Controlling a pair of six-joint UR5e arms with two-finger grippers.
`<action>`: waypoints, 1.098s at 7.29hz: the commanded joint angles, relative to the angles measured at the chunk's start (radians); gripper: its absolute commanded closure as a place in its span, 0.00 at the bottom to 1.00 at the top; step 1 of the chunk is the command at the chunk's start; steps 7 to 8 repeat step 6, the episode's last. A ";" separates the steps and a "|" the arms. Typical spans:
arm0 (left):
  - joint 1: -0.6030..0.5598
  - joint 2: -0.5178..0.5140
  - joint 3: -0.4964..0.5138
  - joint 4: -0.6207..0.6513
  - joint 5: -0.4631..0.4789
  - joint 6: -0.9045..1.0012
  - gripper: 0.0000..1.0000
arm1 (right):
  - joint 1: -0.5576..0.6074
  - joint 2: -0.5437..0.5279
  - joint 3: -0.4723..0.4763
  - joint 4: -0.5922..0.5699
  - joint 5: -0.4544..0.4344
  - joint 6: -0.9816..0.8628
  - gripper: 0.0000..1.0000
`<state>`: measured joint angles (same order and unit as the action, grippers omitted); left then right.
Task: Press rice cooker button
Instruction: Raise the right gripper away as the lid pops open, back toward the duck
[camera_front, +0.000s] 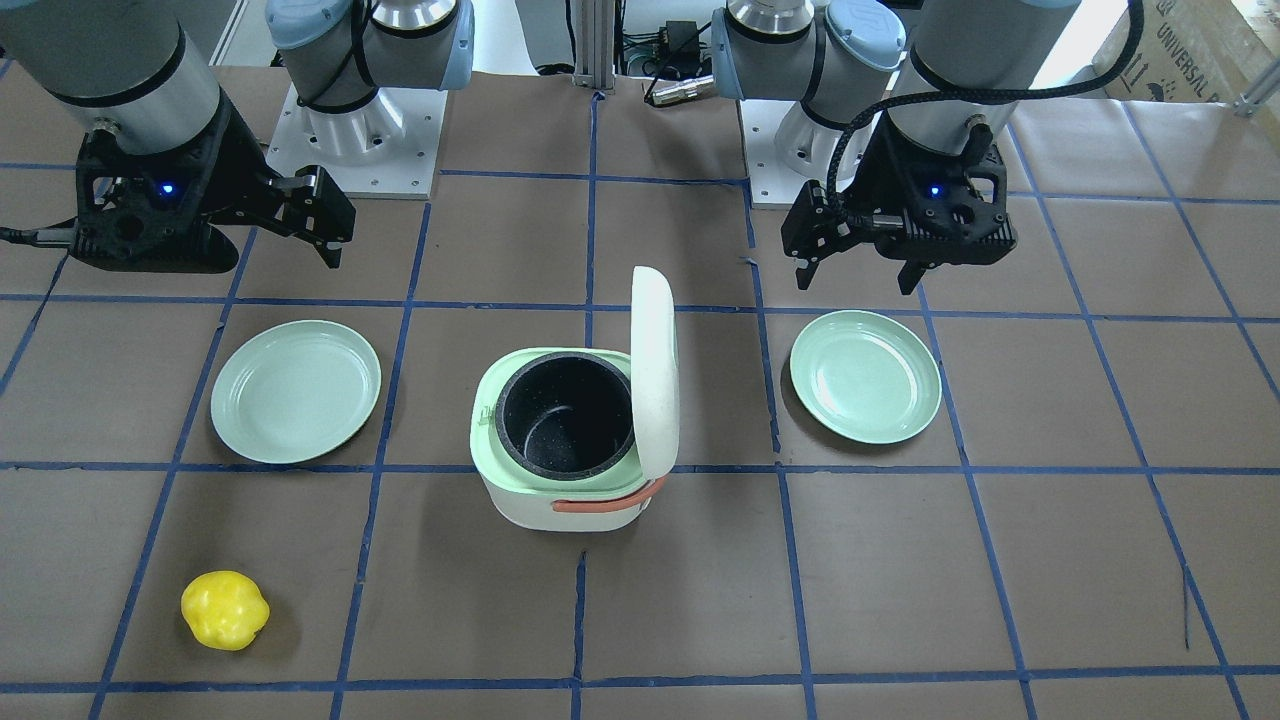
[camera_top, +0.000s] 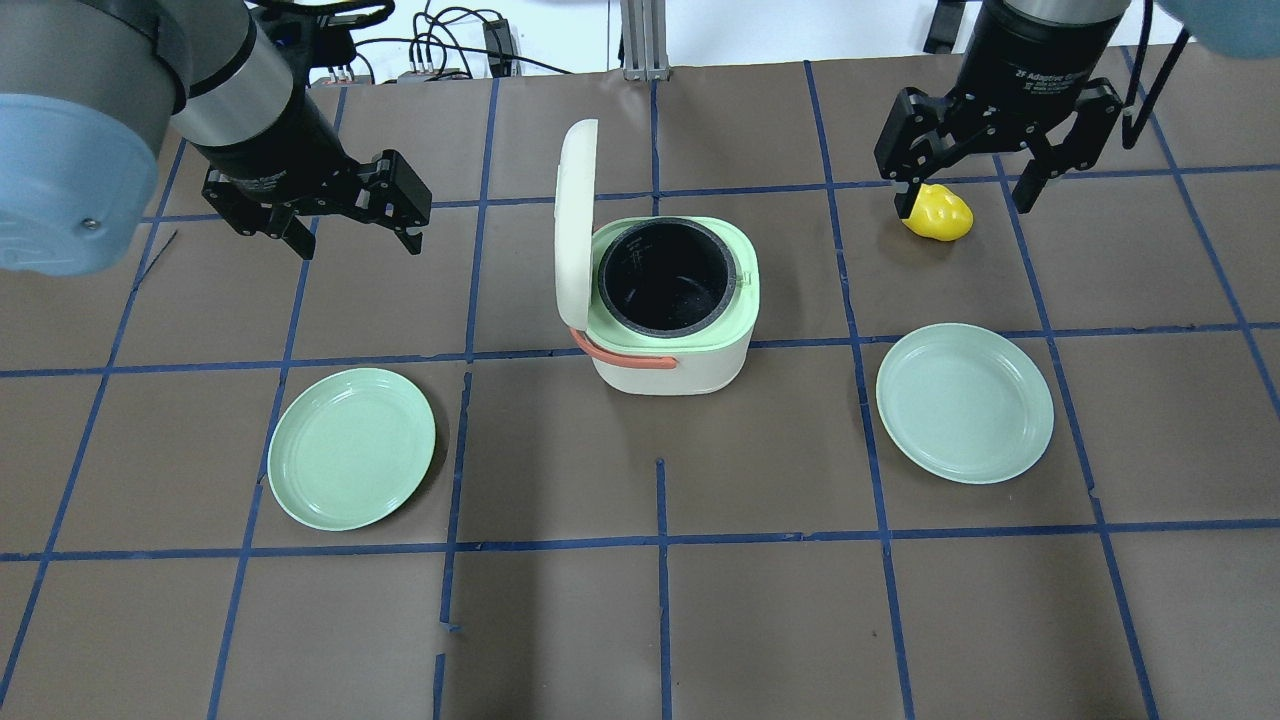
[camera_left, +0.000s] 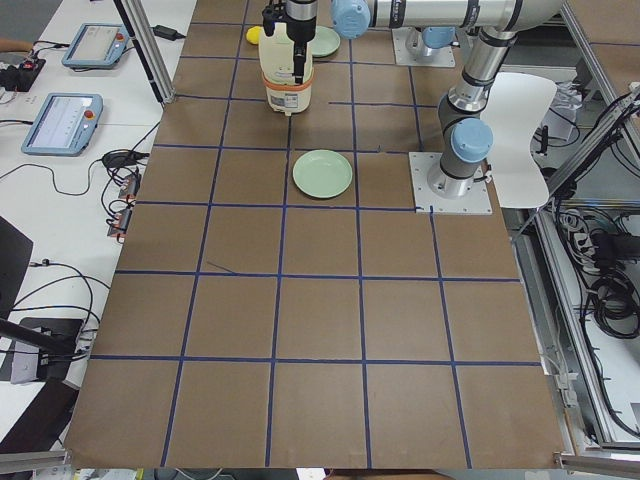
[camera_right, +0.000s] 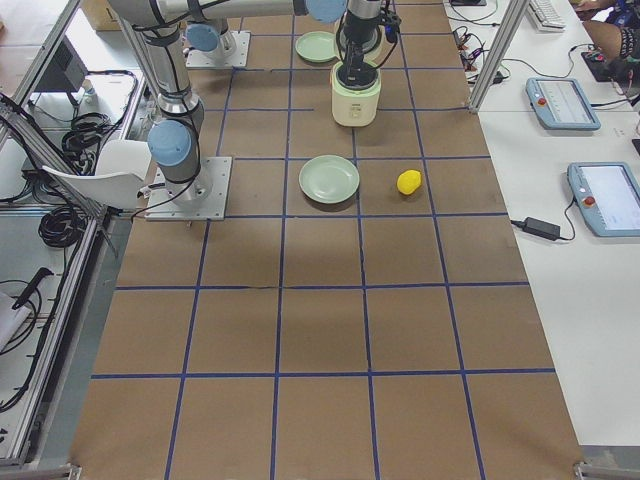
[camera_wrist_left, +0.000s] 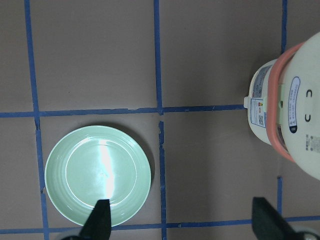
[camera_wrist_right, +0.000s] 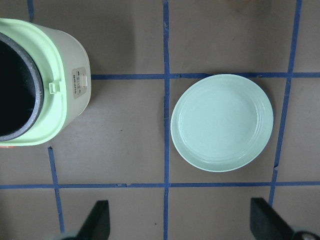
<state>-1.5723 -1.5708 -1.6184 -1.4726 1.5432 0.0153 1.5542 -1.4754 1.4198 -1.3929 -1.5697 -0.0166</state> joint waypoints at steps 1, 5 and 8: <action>0.000 0.000 0.000 0.000 0.000 0.000 0.00 | 0.000 -0.008 0.014 -0.011 0.000 0.001 0.00; 0.000 0.000 0.000 0.000 0.000 0.000 0.00 | 0.003 -0.008 0.014 -0.009 0.005 0.009 0.00; 0.000 0.000 0.000 0.000 0.000 0.000 0.00 | 0.004 -0.009 0.014 -0.009 0.005 0.009 0.00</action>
